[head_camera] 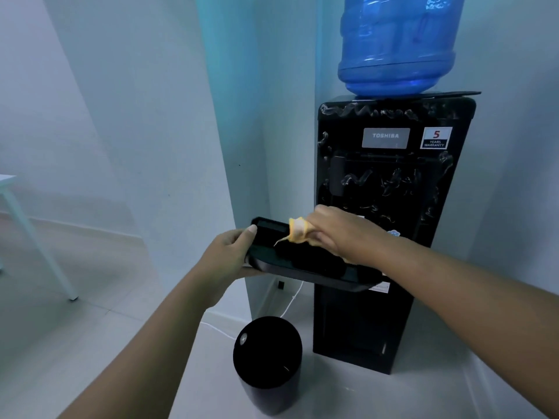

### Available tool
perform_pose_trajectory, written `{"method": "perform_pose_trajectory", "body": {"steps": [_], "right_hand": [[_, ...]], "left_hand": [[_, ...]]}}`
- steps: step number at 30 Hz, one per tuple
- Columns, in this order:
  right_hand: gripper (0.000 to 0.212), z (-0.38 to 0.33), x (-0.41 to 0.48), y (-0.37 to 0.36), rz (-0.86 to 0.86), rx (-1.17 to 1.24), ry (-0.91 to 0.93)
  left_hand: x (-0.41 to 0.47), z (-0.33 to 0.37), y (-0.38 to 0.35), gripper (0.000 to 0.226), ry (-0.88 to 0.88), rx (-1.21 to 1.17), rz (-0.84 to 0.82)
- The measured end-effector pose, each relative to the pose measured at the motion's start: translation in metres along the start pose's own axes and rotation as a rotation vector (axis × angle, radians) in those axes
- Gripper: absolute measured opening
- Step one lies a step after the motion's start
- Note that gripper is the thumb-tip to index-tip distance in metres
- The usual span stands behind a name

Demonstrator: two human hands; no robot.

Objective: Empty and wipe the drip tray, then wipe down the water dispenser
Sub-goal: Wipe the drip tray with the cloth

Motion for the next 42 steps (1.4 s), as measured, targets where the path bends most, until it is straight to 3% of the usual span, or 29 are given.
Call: {"method": "perform_pose_trajectory", "body": {"steps": [3,5,8,11,13,17,19,22,24,28,30,33,37,39,42], "right_hand": [[0.009,0.023,-0.016,0.012,0.086,0.142,-0.122],[0.006,0.034,-0.023,0.025,0.232,0.252,-0.161],[0.009,0.033,-0.028,0.043,0.427,0.380,-0.145],[0.009,0.008,-0.022,0.044,0.488,0.425,-0.105],[0.006,-0.016,-0.013,0.032,0.421,0.445,-0.041],[0.014,-0.046,0.004,0.007,0.070,0.381,0.089],[0.018,-0.034,-0.003,0.009,-0.078,0.389,0.077],[0.015,0.004,-0.028,0.013,-0.219,0.215,-0.050],[0.017,0.014,-0.042,0.011,-0.164,0.203,-0.105],[0.020,-0.026,-0.027,0.004,0.070,0.194,0.086],[0.017,-0.037,-0.023,0.007,0.039,0.176,0.165],[0.025,-0.021,-0.039,0.017,-0.011,0.095,0.127],[0.025,-0.005,-0.055,0.022,0.190,-0.389,0.163],[0.021,-0.006,-0.049,0.020,0.138,-0.498,0.252],[0.022,-0.021,-0.038,0.015,0.037,-0.406,0.341]], "left_hand": [[-0.004,-0.004,0.008,0.042,0.020,-0.100,0.035],[-0.005,-0.006,0.008,0.042,0.013,-0.190,0.036],[-0.003,-0.004,0.000,0.041,0.013,-0.250,0.072],[0.003,-0.001,-0.012,0.041,0.021,-0.242,0.104],[0.006,0.002,-0.025,0.041,0.002,-0.224,0.074],[0.010,0.006,-0.042,0.045,-0.068,-0.131,0.074],[0.007,0.007,-0.034,0.042,-0.101,-0.077,0.144],[0.003,0.008,-0.007,0.038,-0.129,-0.052,0.244],[0.003,0.009,-0.005,0.038,-0.130,-0.044,0.218],[0.011,0.003,-0.043,0.038,-0.162,0.013,0.045],[0.012,0.001,-0.049,0.039,-0.180,0.053,0.018],[0.008,0.006,-0.027,0.040,-0.193,-0.029,0.087],[0.004,0.008,-0.014,0.039,-0.148,-0.037,0.066],[0.005,0.004,-0.023,0.038,-0.142,-0.028,0.052],[0.007,0.001,-0.038,0.037,-0.148,-0.009,0.013]]}}
Point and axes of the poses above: each hand's wrist, its own x-axis towards the middle knuckle, its own y-axis out of the back of the hand, z = x × y, the point moved 1 cm from there along x, towards the middle knuckle, and after that the axes turned 14 degrees about -z, right-handed, at the moved point
